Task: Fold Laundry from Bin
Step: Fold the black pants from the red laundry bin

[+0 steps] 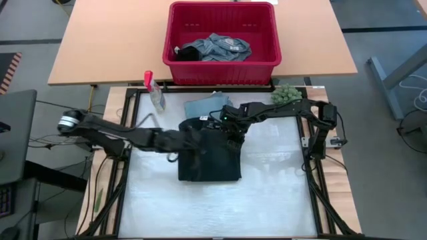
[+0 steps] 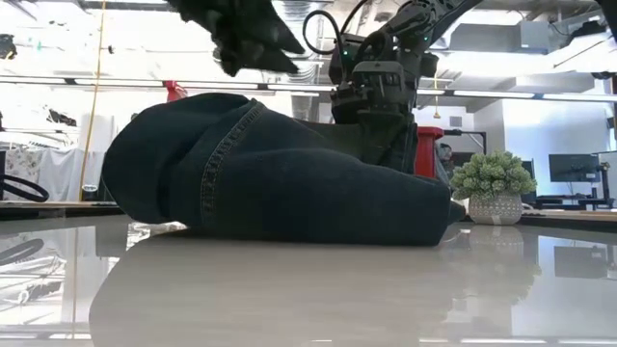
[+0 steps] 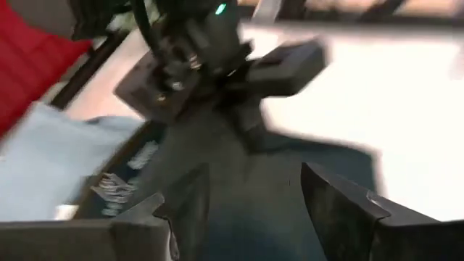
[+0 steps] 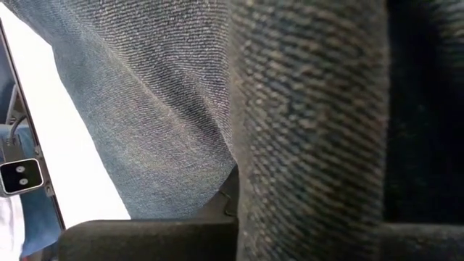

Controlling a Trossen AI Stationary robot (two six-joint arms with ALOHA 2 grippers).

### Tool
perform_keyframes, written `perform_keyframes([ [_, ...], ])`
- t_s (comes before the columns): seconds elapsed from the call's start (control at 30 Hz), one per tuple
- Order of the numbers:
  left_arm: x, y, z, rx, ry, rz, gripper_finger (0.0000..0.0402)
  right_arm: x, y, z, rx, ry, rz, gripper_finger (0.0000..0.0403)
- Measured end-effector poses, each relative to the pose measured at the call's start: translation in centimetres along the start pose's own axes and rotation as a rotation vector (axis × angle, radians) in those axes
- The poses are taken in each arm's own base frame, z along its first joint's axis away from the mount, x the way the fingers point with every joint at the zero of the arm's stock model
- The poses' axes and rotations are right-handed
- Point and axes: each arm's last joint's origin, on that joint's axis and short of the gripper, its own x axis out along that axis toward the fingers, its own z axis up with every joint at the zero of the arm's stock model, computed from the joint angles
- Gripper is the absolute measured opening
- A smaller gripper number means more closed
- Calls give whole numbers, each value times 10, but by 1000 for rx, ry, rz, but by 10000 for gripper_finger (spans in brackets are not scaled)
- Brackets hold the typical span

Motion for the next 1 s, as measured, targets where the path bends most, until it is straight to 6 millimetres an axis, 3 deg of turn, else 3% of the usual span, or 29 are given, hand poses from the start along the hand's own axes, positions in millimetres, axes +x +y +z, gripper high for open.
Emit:
perform_keyframes([
  [0.17, 26, 2, 26, 171, 294, 79, 229, 0, 0, -1, 4, 6, 1, 46],
  [0.33, 37, 11, 51, 241, 422, 131, 280, 0, 0, -2, 9, 15, 0, 46],
  [0.5, 57, 46, 34, 166, 624, 127, 321, 0, 0, -2, 7, 17, -1, 46],
  [0.7, 65, 75, 5, 13, 729, 31, 327, 1, -1, -2, 5, 23, -2, 46],
  [0.8, 66, 78, 3, -7, 739, 7, 306, 1, -1, -2, 3, 21, -2, 47],
  [0.87, 66, 77, 3, 2, 734, 0, 270, 1, -1, -2, 0, 21, -2, 50],
  [1.0, 66, 74, 3, 23, 731, 25, 140, -2, 0, -3, -53, 27, -6, 72],
])
